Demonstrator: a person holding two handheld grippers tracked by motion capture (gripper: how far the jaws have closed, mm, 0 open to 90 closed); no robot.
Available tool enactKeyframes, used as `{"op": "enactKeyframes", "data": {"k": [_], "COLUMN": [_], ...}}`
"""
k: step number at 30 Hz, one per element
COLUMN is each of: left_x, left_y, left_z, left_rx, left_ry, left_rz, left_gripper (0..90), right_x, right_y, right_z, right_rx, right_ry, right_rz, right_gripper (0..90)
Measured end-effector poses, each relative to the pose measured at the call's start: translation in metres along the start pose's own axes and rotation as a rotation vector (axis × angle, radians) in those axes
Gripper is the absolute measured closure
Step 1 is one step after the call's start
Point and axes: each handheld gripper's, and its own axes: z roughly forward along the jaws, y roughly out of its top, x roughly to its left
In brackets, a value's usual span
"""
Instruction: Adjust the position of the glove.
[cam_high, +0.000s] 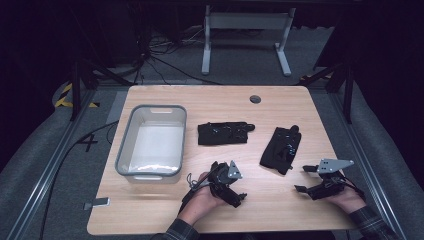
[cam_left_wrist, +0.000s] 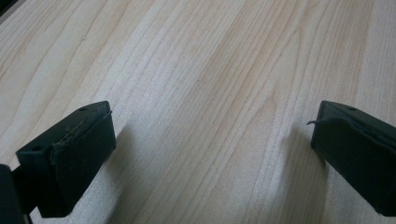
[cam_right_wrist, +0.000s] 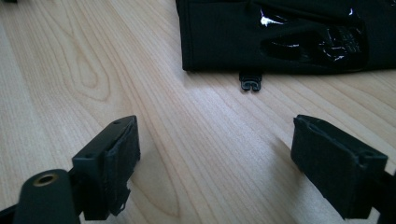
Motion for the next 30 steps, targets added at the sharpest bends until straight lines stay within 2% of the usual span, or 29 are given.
{"op": "enactKeyframes", "data": {"k": [6, 14, 20, 24, 30], "left_x": [-0.001, -0.002, -0.002, -0.002, -0.002], "left_y": [-0.001, -0.001, -0.001, -0.001, -0.001], "left_z": [-0.001, -0.001, -0.001, -0.001, -0.001], "left_rx": [0.004, 0.001, 0.005, 0.002, 0.003], "left_ry": [0.003, 0.005, 0.005, 0.007, 0.006], "left_rz": [-0.007, -0.009, -0.013, -0.011, -0.012], "left_gripper": [0.1, 0.1, 0.0, 0.3, 0.2], "right_x": [-0.003, -0.004, -0.003, -0.004, -0.006], "right_y": [0.008, 0.029, 0.037, 0.043, 0.051], "right_z": [-0.001, -0.002, 0.002, 0.007, 0.018], "right_rx": [-0.012, -0.072, -0.074, -0.074, -0.054], "right_ry": [0.015, 0.033, 0.056, 0.046, 0.058], "right_rz": [0.008, 0.002, 0.003, 0.011, 0.007], "right_gripper": [27.2, 56.8, 78.4, 89.0, 89.8]}}
